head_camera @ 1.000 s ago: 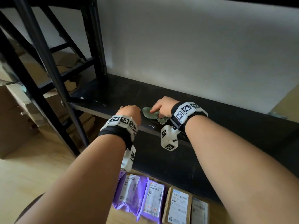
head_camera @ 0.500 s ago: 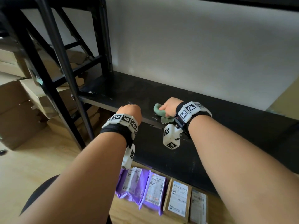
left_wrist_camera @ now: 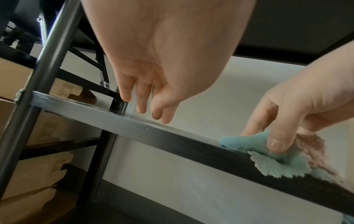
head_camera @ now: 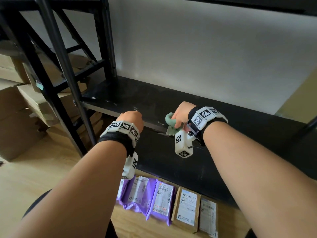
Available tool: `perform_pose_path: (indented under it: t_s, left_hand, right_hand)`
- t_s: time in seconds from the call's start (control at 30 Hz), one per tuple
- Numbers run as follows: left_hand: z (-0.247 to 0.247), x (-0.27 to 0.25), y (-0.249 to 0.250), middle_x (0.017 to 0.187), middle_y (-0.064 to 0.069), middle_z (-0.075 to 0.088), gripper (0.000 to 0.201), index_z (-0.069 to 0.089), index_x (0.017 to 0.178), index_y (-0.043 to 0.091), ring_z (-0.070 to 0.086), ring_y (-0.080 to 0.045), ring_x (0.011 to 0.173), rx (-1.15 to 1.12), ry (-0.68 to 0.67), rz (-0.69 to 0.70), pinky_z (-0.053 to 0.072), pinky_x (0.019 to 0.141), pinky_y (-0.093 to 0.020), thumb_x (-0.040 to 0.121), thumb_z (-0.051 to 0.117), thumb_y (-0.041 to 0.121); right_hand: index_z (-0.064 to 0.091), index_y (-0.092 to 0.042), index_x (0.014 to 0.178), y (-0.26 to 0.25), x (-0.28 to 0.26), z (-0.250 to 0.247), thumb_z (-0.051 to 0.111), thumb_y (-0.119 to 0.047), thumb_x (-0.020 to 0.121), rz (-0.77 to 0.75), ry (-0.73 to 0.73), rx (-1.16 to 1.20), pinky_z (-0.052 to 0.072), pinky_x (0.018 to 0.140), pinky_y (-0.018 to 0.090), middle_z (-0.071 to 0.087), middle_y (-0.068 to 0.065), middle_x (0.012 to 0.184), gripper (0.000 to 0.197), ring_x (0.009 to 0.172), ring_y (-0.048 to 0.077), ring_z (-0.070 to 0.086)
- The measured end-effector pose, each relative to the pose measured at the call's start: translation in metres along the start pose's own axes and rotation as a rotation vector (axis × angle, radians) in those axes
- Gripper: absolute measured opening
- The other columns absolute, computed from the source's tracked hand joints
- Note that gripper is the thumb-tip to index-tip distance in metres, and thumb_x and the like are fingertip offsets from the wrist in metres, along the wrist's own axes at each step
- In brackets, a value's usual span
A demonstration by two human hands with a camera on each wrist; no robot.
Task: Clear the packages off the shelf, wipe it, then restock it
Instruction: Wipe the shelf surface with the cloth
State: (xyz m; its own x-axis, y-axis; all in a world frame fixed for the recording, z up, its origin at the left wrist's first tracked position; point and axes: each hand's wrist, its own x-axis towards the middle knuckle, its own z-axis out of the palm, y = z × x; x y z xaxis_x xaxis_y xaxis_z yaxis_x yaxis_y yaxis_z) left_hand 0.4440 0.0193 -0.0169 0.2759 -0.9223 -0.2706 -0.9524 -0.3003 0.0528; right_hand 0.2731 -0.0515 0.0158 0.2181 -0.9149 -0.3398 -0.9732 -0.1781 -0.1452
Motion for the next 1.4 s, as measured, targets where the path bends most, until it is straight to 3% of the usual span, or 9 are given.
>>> perform_pose_path:
  t_s: [0.13, 0.3, 0.4, 0.53, 0.77, 0.97, 1.17, 1.3, 1.4]
  left_hand:
    - [-0.001, 0.005, -0.004, 0.150, -0.009, 0.037, 0.053, 0.034, 0.147, 0.017, 0.036, -0.026, 0.139, -0.034, 0.043, -0.012, 0.027, 0.116, -0.037, 0.096, 0.047, 0.011]
    - [0.003, 0.020, -0.023, 0.146, -0.009, 0.042, 0.052, 0.038, 0.145, 0.016, 0.040, -0.028, 0.135, -0.027, 0.058, -0.051, 0.032, 0.111, -0.039, 0.094, 0.047, 0.016]
    - [0.001, 0.028, -0.032, 0.150, -0.009, 0.036, 0.053, 0.036, 0.147, 0.015, 0.034, -0.028, 0.140, -0.016, 0.038, -0.070, 0.028, 0.114, -0.039, 0.095, 0.046, 0.014]
    - [-0.006, 0.039, -0.042, 0.151, -0.009, 0.036, 0.052, 0.036, 0.146, 0.014, 0.032, -0.027, 0.140, -0.013, 0.048, -0.092, 0.026, 0.115, -0.038, 0.095, 0.047, 0.013]
    - [-0.001, 0.059, -0.054, 0.159, -0.006, 0.020, 0.059, 0.022, 0.152, 0.017, 0.018, -0.026, 0.146, -0.040, 0.037, -0.078, 0.019, 0.117, -0.040, 0.097, 0.044, 0.023]
    - [-0.008, 0.061, -0.051, 0.157, -0.005, 0.025, 0.056, 0.029, 0.150, 0.016, 0.024, -0.025, 0.145, -0.038, 0.042, -0.057, 0.022, 0.116, -0.037, 0.096, 0.045, 0.014]
    - [-0.007, 0.074, -0.048, 0.156, -0.007, 0.025, 0.059, 0.028, 0.150, 0.016, 0.025, -0.027, 0.144, 0.008, 0.006, -0.064, 0.025, 0.115, -0.040, 0.095, 0.049, 0.014]
    - [-0.006, 0.080, -0.047, 0.157, -0.007, 0.023, 0.062, 0.026, 0.151, 0.017, 0.023, -0.028, 0.145, -0.009, -0.002, -0.066, 0.025, 0.115, -0.041, 0.094, 0.051, 0.016]
    - [-0.003, 0.082, -0.049, 0.158, -0.006, 0.020, 0.063, 0.023, 0.152, 0.017, 0.019, -0.028, 0.146, -0.029, 0.003, -0.083, 0.022, 0.116, -0.042, 0.095, 0.050, 0.017]
  right_hand:
    - [0.073, -0.013, 0.104, -0.016, 0.007, 0.004, 0.079, -0.020, 0.072, -0.054, -0.010, -0.100, 0.058, 0.085, 0.038, 0.074, 0.006, 0.102, 0.034, 0.091, 0.023, 0.071]
    - [0.073, -0.013, 0.081, -0.038, 0.020, 0.012, 0.082, -0.025, 0.068, -0.080, 0.031, -0.030, 0.059, 0.069, 0.033, 0.073, 0.005, 0.081, 0.020, 0.075, 0.024, 0.071]
    - [0.065, -0.016, 0.064, -0.054, 0.031, 0.013, 0.078, -0.027, 0.071, -0.104, 0.060, -0.012, 0.043, 0.050, 0.022, 0.066, -0.001, 0.064, 0.019, 0.055, 0.016, 0.061]
    - [0.061, -0.015, 0.069, -0.074, 0.041, 0.016, 0.073, -0.028, 0.080, -0.083, 0.085, -0.024, 0.038, 0.048, 0.023, 0.061, 0.000, 0.064, 0.021, 0.056, 0.016, 0.058]
    - [0.067, -0.009, 0.093, -0.107, 0.064, 0.029, 0.054, -0.030, 0.089, -0.035, 0.223, 0.196, 0.047, 0.064, 0.031, 0.067, 0.008, 0.089, 0.026, 0.072, 0.028, 0.063]
    - [0.069, -0.014, 0.111, -0.090, 0.073, 0.004, 0.073, -0.026, 0.080, -0.011, 0.094, 0.263, 0.055, 0.090, 0.036, 0.071, 0.005, 0.103, 0.034, 0.095, 0.024, 0.069]
    - [0.065, -0.006, 0.096, -0.066, 0.085, 0.003, 0.056, -0.029, 0.091, 0.131, 0.161, 0.081, 0.046, 0.075, 0.034, 0.060, 0.009, 0.079, 0.025, 0.089, 0.030, 0.063]
    - [0.062, -0.008, 0.112, -0.070, 0.092, 0.010, 0.051, -0.033, 0.092, 0.119, 0.202, 0.006, 0.047, 0.087, 0.039, 0.063, 0.011, 0.116, 0.034, 0.110, 0.033, 0.059]
    - [0.058, -0.009, 0.121, -0.069, 0.094, 0.013, 0.054, -0.032, 0.092, 0.110, 0.195, -0.059, 0.044, 0.092, 0.039, 0.058, 0.010, 0.124, 0.037, 0.115, 0.033, 0.054]
